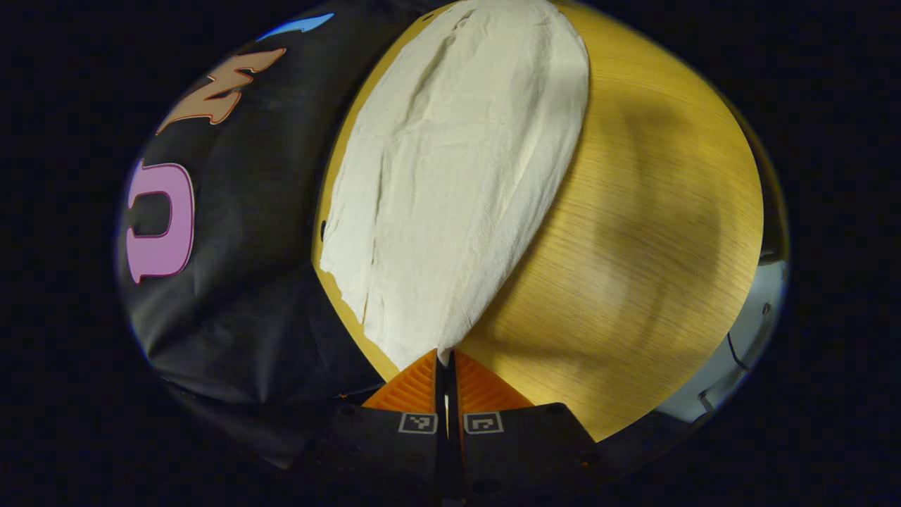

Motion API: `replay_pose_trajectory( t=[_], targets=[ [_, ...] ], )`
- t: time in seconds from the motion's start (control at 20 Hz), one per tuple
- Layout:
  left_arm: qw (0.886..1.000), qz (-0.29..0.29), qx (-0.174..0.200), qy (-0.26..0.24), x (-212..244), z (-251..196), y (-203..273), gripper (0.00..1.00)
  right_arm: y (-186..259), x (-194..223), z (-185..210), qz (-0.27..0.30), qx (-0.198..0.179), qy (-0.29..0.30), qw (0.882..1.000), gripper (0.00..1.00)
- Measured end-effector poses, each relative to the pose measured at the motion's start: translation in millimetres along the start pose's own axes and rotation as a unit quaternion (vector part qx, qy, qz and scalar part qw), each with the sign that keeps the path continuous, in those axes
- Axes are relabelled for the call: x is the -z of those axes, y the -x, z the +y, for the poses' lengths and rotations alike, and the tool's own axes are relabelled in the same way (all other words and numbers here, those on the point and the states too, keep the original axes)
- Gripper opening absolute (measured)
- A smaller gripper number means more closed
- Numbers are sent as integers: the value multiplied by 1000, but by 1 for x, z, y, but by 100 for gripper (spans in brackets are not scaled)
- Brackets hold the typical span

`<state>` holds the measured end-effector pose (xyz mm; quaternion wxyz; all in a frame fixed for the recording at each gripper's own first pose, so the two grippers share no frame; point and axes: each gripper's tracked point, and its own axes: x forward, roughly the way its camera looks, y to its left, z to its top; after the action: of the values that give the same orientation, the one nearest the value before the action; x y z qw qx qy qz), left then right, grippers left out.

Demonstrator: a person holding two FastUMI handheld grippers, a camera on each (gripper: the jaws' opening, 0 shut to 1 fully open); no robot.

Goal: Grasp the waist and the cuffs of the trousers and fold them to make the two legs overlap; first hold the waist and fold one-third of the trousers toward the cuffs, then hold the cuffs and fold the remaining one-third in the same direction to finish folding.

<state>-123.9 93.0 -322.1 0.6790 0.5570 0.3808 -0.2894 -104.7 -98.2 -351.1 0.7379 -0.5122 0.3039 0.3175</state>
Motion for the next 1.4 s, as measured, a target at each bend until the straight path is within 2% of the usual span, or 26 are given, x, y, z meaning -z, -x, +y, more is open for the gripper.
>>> replay_pose_trajectory(
  t=[0.2, 0.25, 0.3, 0.4, 0.65, 0.75, 0.8, 0.85, 0.9, 1.1, 1.4],
  targets=[
    [998, 12, -30, 48, -9, 38, 5, 0, -2, -15, -41, -11, 30, -36, 999, 6],
    [998, 12, -30, 55, -13, 43, 6, 0, -7, -17, -51, -13, 37, -43, 998, 3],
    [998, 12, -36, 59, -16, 54, 5, 0, -9, -20, -61, -16, 44, -48, 998, 6],
    [996, 11, -54, 65, -24, 75, 1, 0, -16, -28, -81, -23, 60, -61, 996, 3],
    [990, -10, -111, 92, -45, 146, 2, 0, -34, -47, -128, -29, 103, -95, 990, 6],
    [987, -20, -133, 93, -55, 171, -2, 0, -41, -56, -143, -29, 118, -107, 987, 3],
    [986, -26, -140, 92, -61, 181, -7, 0, -45, -61, -149, -27, 125, -110, 986, 6],
    [985, -33, -146, 90, -66, 190, -13, 0, -52, -64, -155, -26, 131, -111, 985, 3],
    [983, -45, -152, 87, -73, 200, -21, 0, -58, -67, -161, -24, 138, -110, 984, 6],
    [981, -69, -160, 80, -90, 235, -59, 0, -84, -76, -176, -3, 154, -118, 981, 6],
    [984, -99, -140, 54, -112, 245, -124, 0, -138, -80, -174, 40, 161, -119, 979, 6]
  ],
)
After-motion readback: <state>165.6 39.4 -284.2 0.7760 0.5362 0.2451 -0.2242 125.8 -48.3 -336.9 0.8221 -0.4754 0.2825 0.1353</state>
